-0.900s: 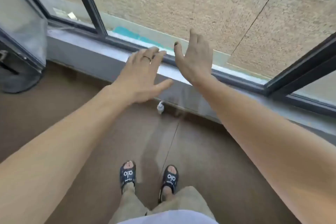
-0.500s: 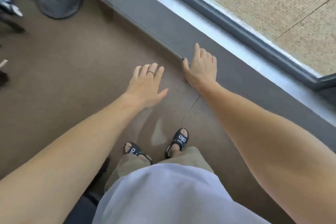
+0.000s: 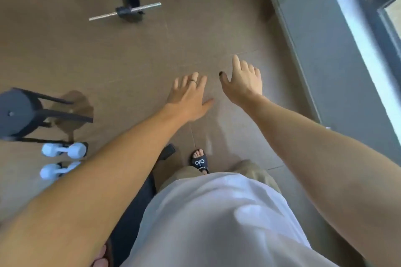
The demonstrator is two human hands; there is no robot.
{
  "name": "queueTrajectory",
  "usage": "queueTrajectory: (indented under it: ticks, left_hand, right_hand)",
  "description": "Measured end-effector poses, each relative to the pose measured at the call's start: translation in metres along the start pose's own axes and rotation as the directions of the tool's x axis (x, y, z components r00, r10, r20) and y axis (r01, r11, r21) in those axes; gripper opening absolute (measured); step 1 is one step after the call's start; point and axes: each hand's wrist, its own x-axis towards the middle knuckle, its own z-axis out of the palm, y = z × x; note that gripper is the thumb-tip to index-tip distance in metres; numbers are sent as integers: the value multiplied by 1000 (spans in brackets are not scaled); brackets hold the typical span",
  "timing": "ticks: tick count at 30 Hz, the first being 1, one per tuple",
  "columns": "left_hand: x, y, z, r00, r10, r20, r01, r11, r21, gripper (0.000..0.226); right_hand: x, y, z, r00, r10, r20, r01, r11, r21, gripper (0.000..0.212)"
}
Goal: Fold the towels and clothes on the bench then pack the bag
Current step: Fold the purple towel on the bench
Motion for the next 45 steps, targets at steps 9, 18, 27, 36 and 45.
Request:
queueTrajectory:
  ticks: [9, 18, 27, 36, 45]
  left_hand:
    - [-8, -122, -23, 942, -331, -55, 315, 929, -192, 73]
    - [24, -258, -53, 801, -592, -86, 568, 798, -201, 76]
    - [18, -394, -79, 513, -858, -31, 795, 489, -358, 78]
    - [-3, -572, -75, 367, -930, -21, 832, 338, -440, 72]
    - [-46, -771, -107, 319, -947, -21, 833, 291, -471, 77]
  right_hand:
    - [85, -183, 3, 926, -371, 69, 375, 923, -81, 69]
    - [193, -326, 8, 760, -635, 137, 649, 754, -105, 64]
    - [281, -505, 17, 497, -846, 191, 866, 495, -63, 65]
    - [306, -719, 63, 292, -926, 240, 956, 277, -92, 70]
    - [325, -925, 91, 267, -930, 253, 963, 246, -113, 70]
